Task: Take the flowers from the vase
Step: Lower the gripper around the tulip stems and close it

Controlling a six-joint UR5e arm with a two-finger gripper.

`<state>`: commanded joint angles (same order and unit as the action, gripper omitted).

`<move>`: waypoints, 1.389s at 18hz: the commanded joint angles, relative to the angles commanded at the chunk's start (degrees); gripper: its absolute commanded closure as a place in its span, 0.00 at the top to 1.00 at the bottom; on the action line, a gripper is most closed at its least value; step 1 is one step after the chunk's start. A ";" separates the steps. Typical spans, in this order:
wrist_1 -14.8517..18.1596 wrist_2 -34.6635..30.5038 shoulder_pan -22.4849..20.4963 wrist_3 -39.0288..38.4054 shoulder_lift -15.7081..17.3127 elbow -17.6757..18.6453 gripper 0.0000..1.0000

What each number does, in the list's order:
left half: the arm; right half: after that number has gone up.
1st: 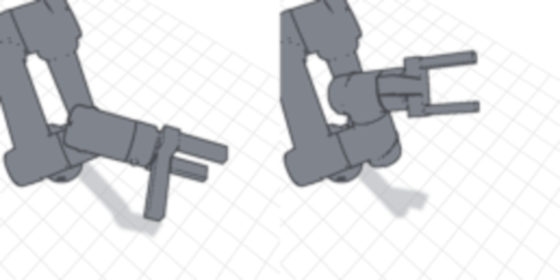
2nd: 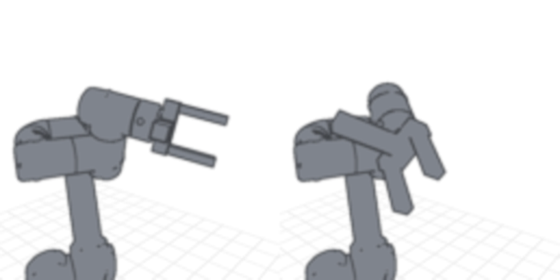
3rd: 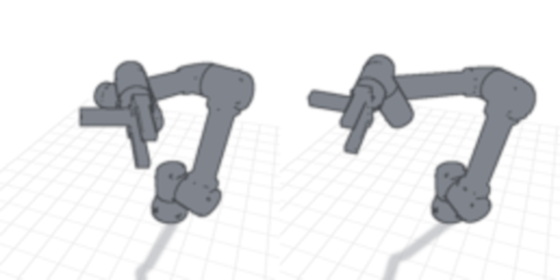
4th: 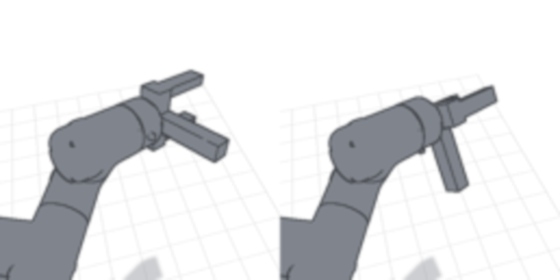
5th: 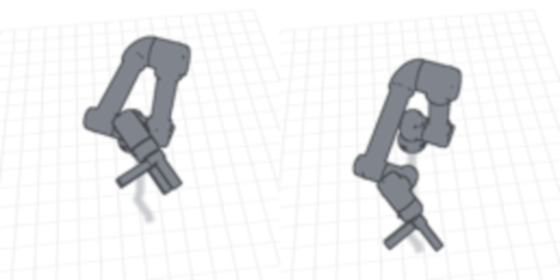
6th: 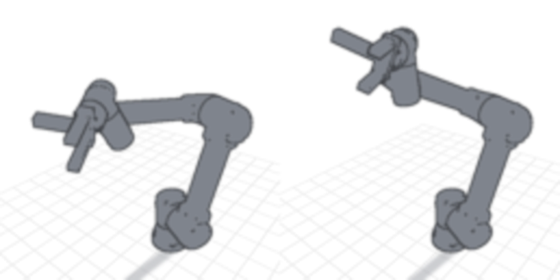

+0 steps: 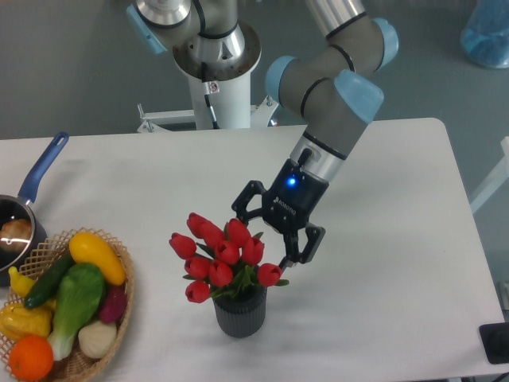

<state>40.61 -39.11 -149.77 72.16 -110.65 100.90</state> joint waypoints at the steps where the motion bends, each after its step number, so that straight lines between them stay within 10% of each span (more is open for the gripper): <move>1: 0.00 0.70 -0.09 -0.17 -0.17 -0.17 1.00; 14: 0.09 12.57 -0.17 -0.26 -3.60 -1.41 1.00; 21: 0.09 13.88 -0.35 -0.26 -3.60 -1.14 0.52; 25: 0.09 13.89 -0.70 -0.09 -3.60 -1.14 0.07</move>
<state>40.69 -25.22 -150.47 72.07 -114.26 99.76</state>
